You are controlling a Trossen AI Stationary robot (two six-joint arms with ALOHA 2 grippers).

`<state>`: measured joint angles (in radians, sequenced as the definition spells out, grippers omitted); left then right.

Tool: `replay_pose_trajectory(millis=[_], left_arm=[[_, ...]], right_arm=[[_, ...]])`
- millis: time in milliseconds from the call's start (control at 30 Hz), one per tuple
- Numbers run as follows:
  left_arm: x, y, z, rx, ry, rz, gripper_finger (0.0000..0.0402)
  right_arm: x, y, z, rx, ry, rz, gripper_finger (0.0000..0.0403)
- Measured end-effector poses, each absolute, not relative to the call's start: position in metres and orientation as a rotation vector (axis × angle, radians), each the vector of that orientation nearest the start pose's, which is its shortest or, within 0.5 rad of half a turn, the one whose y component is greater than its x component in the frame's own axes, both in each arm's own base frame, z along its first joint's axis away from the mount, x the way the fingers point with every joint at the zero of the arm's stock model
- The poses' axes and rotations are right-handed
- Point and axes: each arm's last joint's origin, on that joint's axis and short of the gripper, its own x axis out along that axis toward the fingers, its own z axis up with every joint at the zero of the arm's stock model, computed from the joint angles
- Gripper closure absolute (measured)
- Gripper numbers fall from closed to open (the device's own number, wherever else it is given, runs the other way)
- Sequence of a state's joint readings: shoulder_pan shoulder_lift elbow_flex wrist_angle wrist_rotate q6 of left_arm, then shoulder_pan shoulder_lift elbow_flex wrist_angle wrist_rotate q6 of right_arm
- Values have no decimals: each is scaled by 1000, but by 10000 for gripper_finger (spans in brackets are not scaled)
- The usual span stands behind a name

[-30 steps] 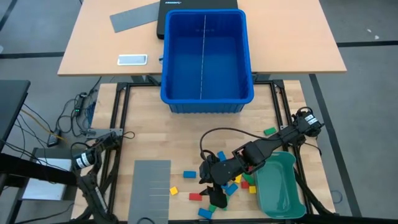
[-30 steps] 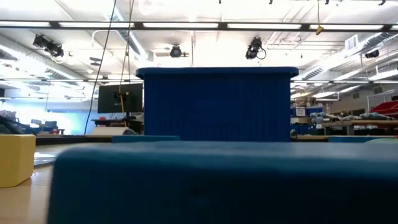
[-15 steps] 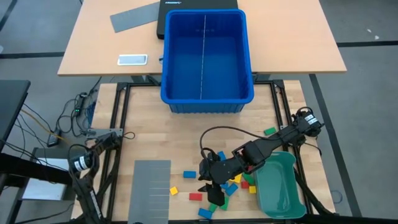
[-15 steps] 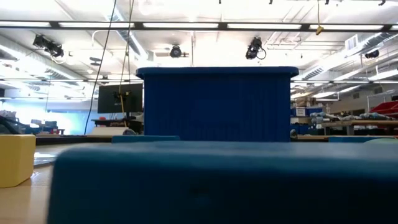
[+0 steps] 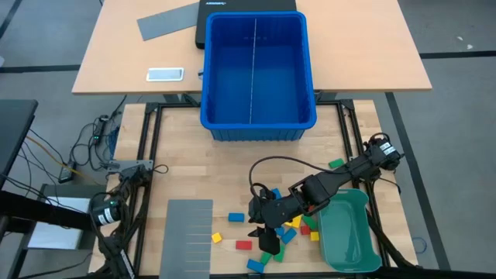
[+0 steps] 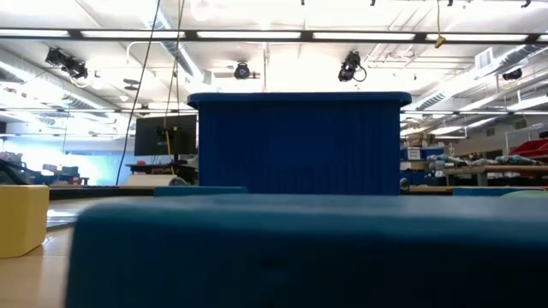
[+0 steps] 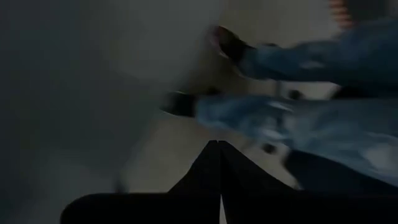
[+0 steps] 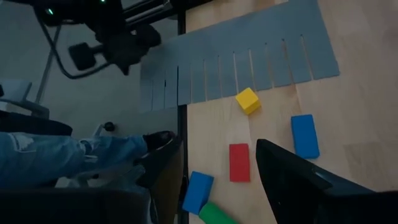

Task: Sort Items/Unsort Items

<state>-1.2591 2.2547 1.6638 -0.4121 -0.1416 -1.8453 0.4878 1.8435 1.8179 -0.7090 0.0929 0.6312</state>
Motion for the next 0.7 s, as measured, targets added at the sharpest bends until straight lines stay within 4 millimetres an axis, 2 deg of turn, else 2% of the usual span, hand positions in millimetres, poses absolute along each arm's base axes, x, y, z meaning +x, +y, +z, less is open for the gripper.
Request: replay_pose_trajectory(millis=[167,267,367,533,700], left_arm=[[147,-439,133,-783,1340,143,399],[147,-436,133,-767,1341,161,399],[151,-434,143,-789,1324,150,399],[156,-428,185,-775,1272,77,400],[151,-407,249,-703,1228,-5,400]], right_arm=[[365,185,347,394,792,127,200],[365,184,347,404,792,121,200],[365,184,347,414,796,126,199],[362,183,353,427,793,151,201],[349,184,364,437,810,204,199]])
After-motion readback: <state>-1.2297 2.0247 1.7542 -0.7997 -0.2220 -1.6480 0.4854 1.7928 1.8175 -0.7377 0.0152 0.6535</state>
